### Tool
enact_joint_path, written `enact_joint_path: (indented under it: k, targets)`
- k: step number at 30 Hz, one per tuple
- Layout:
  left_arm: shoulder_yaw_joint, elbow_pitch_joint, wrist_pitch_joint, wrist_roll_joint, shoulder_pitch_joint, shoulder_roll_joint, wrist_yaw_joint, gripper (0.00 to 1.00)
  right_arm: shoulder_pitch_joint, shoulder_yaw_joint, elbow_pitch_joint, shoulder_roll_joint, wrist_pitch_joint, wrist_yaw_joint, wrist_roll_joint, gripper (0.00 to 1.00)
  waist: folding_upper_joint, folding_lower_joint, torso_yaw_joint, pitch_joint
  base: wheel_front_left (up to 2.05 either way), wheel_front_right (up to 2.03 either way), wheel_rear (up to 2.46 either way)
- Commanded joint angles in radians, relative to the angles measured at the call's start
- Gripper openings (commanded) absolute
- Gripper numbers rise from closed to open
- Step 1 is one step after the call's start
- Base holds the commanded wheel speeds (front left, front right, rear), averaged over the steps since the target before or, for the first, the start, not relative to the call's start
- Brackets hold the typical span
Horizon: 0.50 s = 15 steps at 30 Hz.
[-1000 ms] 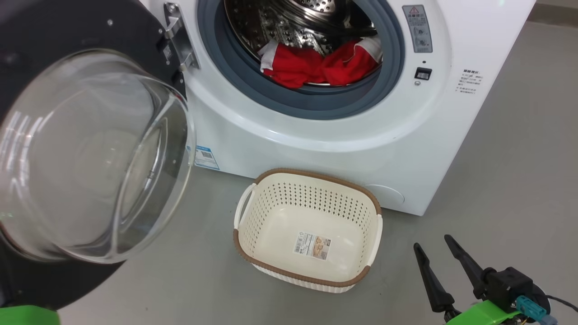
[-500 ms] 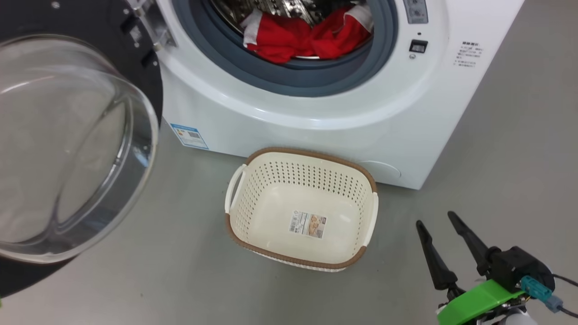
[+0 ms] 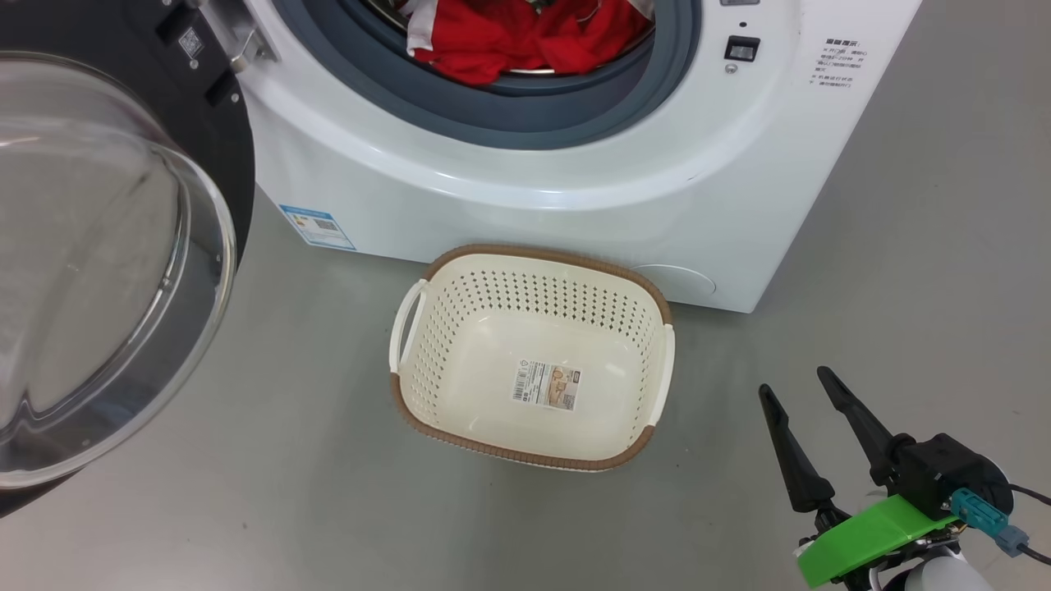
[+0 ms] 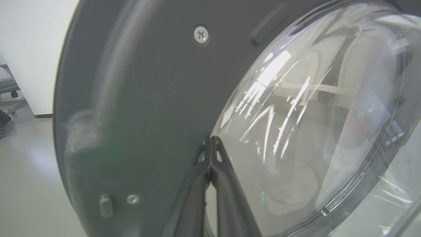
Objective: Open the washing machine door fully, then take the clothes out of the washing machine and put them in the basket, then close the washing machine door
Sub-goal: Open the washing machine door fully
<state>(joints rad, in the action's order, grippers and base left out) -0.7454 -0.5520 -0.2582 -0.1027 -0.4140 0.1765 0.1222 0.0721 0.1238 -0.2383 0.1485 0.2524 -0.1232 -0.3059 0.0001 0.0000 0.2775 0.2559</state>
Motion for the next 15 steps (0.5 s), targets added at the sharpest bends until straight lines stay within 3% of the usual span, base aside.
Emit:
enact_joint_path:
  k: [1,10,15]
  targets:
    - [-0.022,0.017,-0.004,0.018,-0.016,0.059,-0.007,0.00,0.029,0.023,0.024,0.007,0.009,-0.008,0.006,1.00,-0.0001,0.0000,0.000,-0.002,0.00,0.00,0.00]
    - [-0.007,0.031,-0.004,0.023,0.016,0.039,0.004,0.00,0.018,0.016,0.017,-0.004,0.009,-0.008,0.007,1.00,-0.0001,0.0000,0.007,-0.040,0.00,0.00,0.00]
    - [0.047,0.067,-0.004,0.003,0.057,0.022,0.008,0.01,0.011,0.012,0.015,-0.012,0.009,-0.008,0.009,1.00,-0.0001,0.0000,0.009,-0.065,0.00,0.00,0.00]
